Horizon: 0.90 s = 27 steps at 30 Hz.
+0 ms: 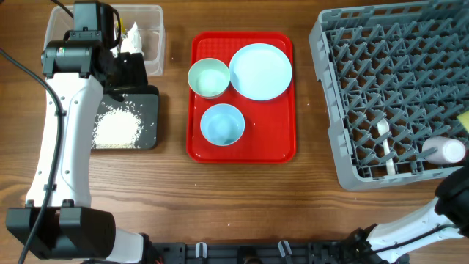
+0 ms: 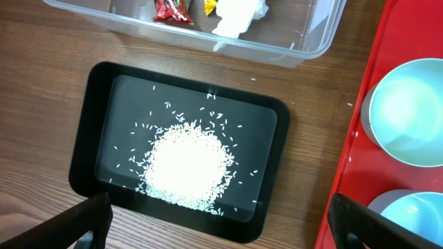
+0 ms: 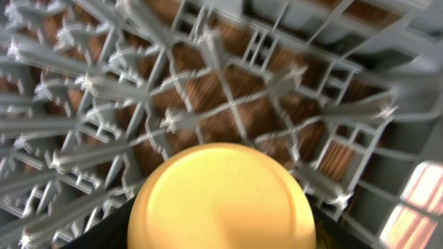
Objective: Sort waste into correct bins and load items into the dishwasher rack
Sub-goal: 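Place the yellow cup upside down in the rack's right side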
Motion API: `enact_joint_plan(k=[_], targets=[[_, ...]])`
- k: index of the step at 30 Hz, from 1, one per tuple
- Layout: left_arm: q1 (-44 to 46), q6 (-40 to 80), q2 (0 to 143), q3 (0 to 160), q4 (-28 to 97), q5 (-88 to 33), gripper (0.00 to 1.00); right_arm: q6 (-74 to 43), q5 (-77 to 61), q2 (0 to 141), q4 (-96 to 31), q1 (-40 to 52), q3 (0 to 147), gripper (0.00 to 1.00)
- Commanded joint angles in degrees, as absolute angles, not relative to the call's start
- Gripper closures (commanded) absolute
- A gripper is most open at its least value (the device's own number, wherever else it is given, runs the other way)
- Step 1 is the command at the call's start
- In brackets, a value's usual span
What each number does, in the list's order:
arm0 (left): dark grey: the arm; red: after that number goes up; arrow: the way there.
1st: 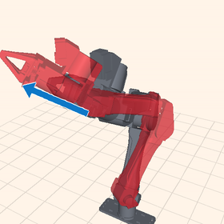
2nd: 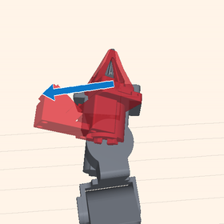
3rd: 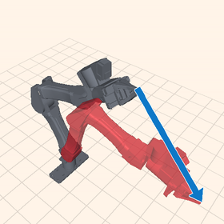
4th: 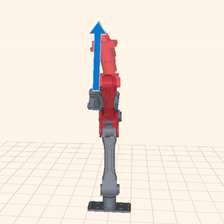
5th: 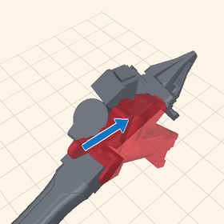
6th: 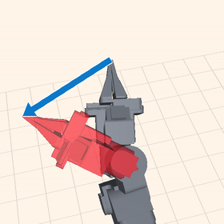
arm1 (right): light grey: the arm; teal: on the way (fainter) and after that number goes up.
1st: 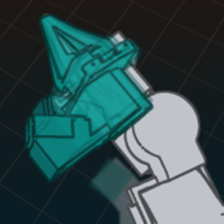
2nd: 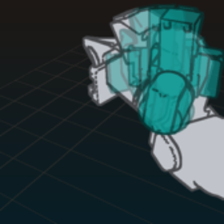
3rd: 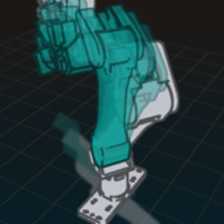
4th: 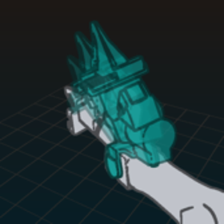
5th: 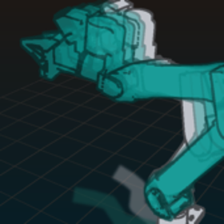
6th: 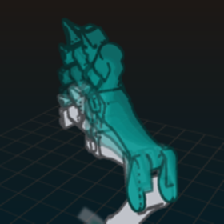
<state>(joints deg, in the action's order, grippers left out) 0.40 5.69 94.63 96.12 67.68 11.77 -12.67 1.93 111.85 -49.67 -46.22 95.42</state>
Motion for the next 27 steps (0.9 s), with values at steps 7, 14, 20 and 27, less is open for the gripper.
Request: enact_joint_plan(k=[7, 14, 20, 27], targets=[[0.1, 6.1, 94.7, 96.0, 67.5, 12.3, 0.00, -12.2, -6.3, 105.9, -56.6, -42.8, 95.1, 0.39], [0.1, 6.1, 94.7, 96.0, 67.5, 12.3, 0.00, -12.2, -8.4, 97.8, -56.2, -42.8, 95.2, 0.29], [0.1, 6.1, 94.7, 96.0, 67.5, 12.3, 0.00, -10.5, -10.3, 97.3, -56.8, -40.8, 95.1, 0.36], [0.1, 6.1, 94.7, 96.0, 67.5, 12.3, 0.00, -11.0, -2.8, 98.4, -58.3, -37.2, 94.8, 0.82]])
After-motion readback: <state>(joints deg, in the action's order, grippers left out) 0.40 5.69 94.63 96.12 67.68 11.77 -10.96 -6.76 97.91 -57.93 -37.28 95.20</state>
